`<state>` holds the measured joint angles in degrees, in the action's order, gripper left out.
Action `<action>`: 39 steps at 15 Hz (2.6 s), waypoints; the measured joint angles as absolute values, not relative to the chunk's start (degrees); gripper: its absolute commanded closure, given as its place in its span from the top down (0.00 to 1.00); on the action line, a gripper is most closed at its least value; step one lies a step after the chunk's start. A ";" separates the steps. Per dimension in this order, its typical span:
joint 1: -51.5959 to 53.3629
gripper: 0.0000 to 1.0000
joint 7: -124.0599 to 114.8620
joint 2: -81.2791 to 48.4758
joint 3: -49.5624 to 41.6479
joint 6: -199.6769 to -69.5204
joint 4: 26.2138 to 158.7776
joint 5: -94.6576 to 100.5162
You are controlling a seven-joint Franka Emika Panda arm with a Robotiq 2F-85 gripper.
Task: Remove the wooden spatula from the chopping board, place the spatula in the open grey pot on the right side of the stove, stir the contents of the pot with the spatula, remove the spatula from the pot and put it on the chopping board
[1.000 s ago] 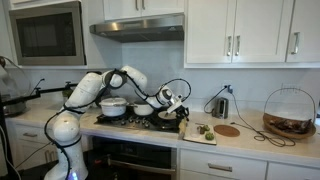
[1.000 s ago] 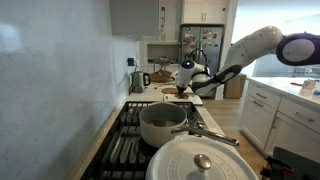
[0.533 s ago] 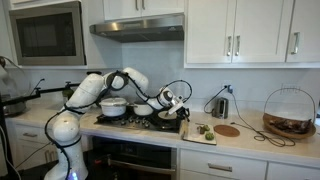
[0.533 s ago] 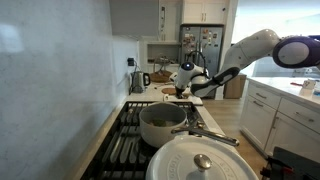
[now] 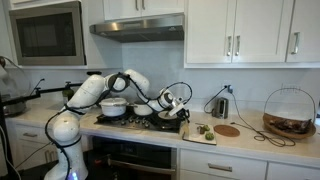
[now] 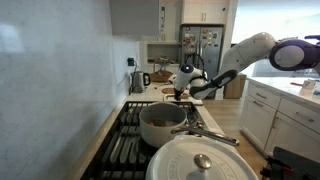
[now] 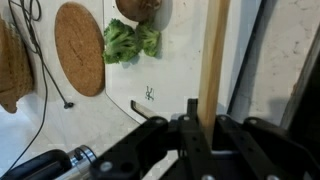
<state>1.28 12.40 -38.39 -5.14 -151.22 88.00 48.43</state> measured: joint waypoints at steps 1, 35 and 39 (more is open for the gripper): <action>1.32 0.02 12.39 -38.65 -5.28 -151.57 87.81 48.70; 0.35 1.00 38.09 -24.65 10.01 -150.56 87.37 17.52; 0.46 1.00 41.93 -20.29 11.18 -145.49 88.89 12.46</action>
